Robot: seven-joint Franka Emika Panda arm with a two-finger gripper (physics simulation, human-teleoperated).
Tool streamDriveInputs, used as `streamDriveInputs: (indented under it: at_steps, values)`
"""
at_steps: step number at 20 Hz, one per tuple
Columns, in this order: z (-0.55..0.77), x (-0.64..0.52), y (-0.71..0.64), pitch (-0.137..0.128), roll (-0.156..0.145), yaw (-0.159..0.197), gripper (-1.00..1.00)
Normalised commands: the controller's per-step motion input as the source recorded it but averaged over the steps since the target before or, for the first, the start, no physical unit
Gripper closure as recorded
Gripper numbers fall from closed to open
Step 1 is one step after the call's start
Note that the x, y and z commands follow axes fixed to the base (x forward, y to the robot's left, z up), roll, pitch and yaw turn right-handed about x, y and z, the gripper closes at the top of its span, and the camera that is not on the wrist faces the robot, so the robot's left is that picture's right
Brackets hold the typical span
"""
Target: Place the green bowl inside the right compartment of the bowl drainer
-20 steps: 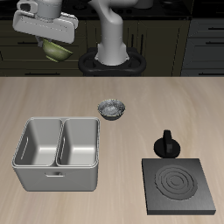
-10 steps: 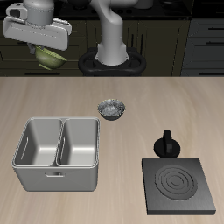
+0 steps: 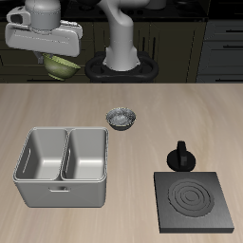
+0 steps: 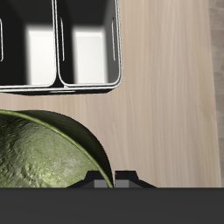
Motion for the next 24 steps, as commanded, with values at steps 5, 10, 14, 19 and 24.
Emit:
streamDriveInputs:
  at_steps: [5,10,14,19,24]
  values:
    - [-0.04,0.23,0.28,0.007,0.04,0.021,1.0]
    - [0.08,0.2,0.05,0.0,0.006,-0.005,1.0]
    - [0.24,0.24,-0.33,-0.024,-0.054,-0.017,1.0]
    - [0.08,0.18,-0.16,0.004,0.024,0.006,1.0]
    - [0.01,0.24,-0.09,0.006,0.038,0.003,1.0]
